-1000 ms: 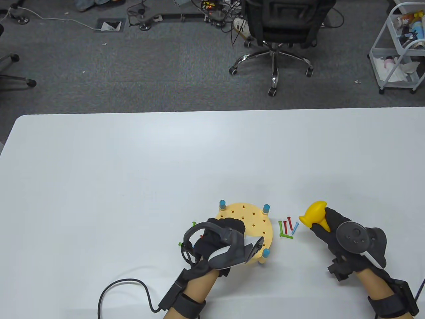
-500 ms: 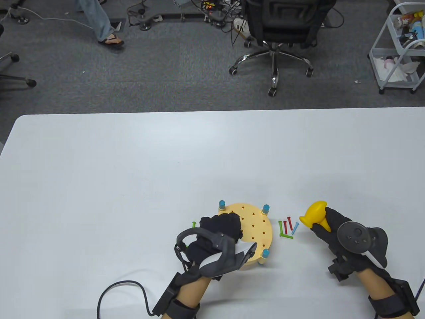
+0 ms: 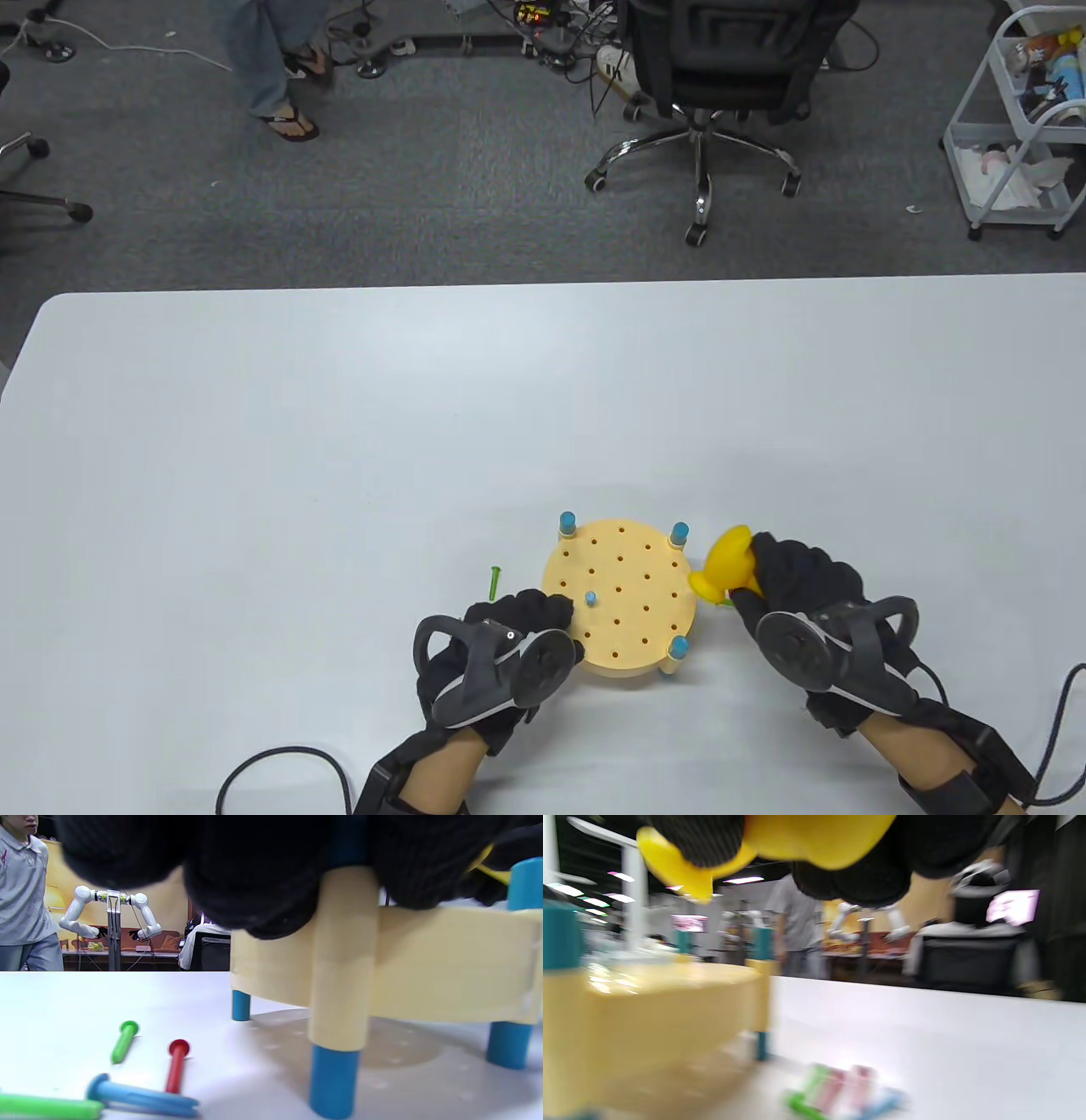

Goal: Hammer toy nails into tap bench

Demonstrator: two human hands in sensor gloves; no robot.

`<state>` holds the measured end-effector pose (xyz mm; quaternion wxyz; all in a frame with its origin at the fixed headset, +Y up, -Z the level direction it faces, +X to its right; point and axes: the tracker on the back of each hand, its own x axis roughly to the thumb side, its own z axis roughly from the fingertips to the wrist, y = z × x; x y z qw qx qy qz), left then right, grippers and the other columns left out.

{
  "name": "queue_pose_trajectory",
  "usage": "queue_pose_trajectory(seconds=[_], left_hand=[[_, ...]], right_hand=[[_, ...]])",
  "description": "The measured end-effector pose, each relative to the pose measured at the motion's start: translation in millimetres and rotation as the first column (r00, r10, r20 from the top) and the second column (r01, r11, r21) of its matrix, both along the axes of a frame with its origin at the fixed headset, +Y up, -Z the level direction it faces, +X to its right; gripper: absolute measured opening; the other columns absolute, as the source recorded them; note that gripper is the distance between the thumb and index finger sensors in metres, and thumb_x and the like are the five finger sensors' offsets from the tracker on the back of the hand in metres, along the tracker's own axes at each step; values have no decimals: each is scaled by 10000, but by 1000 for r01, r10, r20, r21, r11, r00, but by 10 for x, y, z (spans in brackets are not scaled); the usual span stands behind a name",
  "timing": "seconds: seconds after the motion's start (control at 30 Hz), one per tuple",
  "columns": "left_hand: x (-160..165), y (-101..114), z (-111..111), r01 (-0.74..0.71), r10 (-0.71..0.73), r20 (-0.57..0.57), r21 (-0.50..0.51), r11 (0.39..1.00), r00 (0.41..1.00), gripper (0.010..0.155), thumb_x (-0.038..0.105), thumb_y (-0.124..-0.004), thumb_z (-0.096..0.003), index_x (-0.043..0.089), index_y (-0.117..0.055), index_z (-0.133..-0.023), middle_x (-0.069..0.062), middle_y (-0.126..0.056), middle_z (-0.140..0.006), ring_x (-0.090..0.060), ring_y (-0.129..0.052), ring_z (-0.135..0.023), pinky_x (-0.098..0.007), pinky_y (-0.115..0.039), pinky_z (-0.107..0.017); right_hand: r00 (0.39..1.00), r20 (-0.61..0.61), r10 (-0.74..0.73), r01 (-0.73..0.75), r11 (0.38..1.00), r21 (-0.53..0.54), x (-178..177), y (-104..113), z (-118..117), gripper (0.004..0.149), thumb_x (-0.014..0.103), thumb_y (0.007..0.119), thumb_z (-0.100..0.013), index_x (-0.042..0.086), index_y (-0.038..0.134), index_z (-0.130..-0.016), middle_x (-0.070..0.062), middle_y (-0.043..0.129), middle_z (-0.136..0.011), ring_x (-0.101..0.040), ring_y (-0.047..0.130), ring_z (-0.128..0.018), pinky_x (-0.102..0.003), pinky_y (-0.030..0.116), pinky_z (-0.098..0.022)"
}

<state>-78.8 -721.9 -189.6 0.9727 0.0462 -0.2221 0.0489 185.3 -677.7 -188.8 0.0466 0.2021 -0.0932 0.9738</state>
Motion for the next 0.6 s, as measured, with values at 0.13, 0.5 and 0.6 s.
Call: queue_pose_trajectory(seconds=[0.13,0.5,0.6], left_hand=[[-26,-9,-1,-41,41,4,10,999,999,560,484,-841,-324,217,-803,-815,-88,-973,-632,-104,-970,-265,-373,-850,-266],[-50,-29,-15,-89,89,11,-9,996,996,556,467,-854,-323,203,-804,-810,-98,-982,-613,-108,-969,-244,-374,-848,-248],[-50,-29,-17,-93,93,9,-13,996,996,556,466,-856,-322,204,-806,-809,-100,-984,-612,-111,-972,-247,-376,-849,-250]], right_hand=[[989,-144,19,9,981,193,-361,141,-73,653,509,724,-410,207,623,-980,-45,826,-826,-218,918,-580,-380,803,-459],[901,-296,318,-230,928,295,-948,76,-171,644,495,803,-377,187,690,-931,-35,889,-727,-197,958,-405,-258,855,-217],[942,-276,192,-76,921,381,-895,125,-165,643,489,801,-387,162,691,-929,-52,887,-714,-194,957,-370,-248,851,-184]])
